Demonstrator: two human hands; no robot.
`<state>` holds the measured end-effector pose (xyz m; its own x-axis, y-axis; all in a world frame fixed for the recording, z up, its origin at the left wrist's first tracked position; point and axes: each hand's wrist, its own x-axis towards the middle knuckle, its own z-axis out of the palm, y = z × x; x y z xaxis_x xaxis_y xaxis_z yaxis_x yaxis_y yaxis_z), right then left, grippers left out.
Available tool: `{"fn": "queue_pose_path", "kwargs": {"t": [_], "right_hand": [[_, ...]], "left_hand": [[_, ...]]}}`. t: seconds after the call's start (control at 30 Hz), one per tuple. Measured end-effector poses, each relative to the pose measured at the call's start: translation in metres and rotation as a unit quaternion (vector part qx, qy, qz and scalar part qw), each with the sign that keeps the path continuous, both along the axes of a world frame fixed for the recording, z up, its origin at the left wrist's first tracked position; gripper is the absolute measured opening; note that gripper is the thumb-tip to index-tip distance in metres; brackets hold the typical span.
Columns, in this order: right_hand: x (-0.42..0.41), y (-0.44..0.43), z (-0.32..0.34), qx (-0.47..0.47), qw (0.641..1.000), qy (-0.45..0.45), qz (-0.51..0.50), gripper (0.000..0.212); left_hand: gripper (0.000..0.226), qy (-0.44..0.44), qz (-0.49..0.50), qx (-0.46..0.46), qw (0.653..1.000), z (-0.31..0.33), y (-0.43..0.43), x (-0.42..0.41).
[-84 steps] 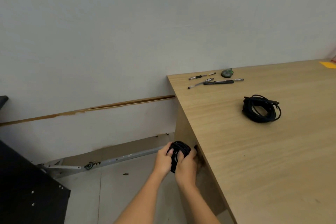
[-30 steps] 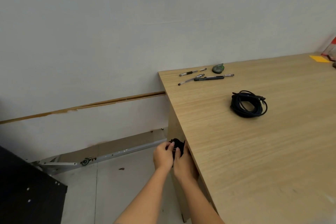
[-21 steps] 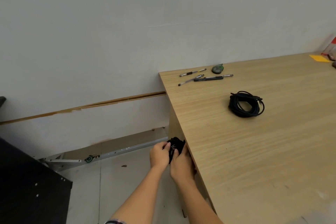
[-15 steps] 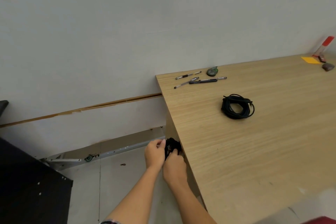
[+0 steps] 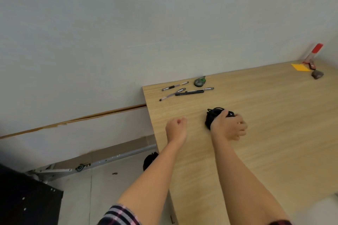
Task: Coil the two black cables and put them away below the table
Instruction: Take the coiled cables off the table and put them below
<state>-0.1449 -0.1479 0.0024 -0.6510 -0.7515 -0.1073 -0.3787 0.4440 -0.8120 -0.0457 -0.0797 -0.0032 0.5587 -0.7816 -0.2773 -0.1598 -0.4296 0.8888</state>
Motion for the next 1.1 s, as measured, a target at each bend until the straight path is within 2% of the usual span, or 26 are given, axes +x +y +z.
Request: {"fn": "queue_pose_path", "kwargs": {"t": [0.17,0.23,0.4,0.47,0.53,0.67,0.83,0.9,1.0,1.1], "right_hand": [[-0.03,-0.052,-0.01,0.105,0.992,-0.037,0.063,0.065],[-0.031,-0.061,-0.018,0.118,0.987,-0.054,0.092,0.063],[-0.033,-0.063,-0.032,0.116,0.982,0.023,0.147,0.05],[-0.035,-0.059,-0.039,0.131,0.975,0.05,0.175,0.052],[-0.037,-0.054,-0.048,0.148,0.966,0.09,0.193,0.057],[-0.039,-0.048,-0.056,0.136,0.965,0.104,0.196,0.054],[-0.042,-0.051,-0.056,0.144,0.972,0.047,0.182,0.047],[-0.043,-0.047,-0.056,0.142,0.972,0.046,0.183,0.044],[-0.042,-0.038,-0.057,0.125,0.974,0.053,0.182,0.043],[-0.042,-0.031,-0.057,0.105,0.979,0.033,0.172,0.043]], "left_hand": [[0.059,0.097,-0.02,0.114,0.988,0.007,-0.051,-0.036],[0.061,0.105,-0.033,0.128,0.986,0.002,-0.066,-0.05],[0.065,0.082,-0.043,0.136,0.986,-0.008,-0.092,-0.069],[0.057,0.028,-0.071,0.157,0.985,-0.011,-0.098,-0.074],[0.04,-0.027,-0.078,0.182,0.98,-0.017,-0.101,-0.077],[0.027,-0.051,-0.071,0.166,0.982,-0.023,-0.099,-0.077],[0.031,0.085,-0.038,0.134,0.987,-0.018,-0.093,-0.075],[0.024,0.127,-0.038,0.138,0.982,-0.018,-0.091,-0.075],[0.015,0.169,-0.025,0.146,0.975,-0.017,-0.085,-0.072],[0.026,0.161,-0.026,0.135,0.977,-0.019,-0.077,-0.075]]}}
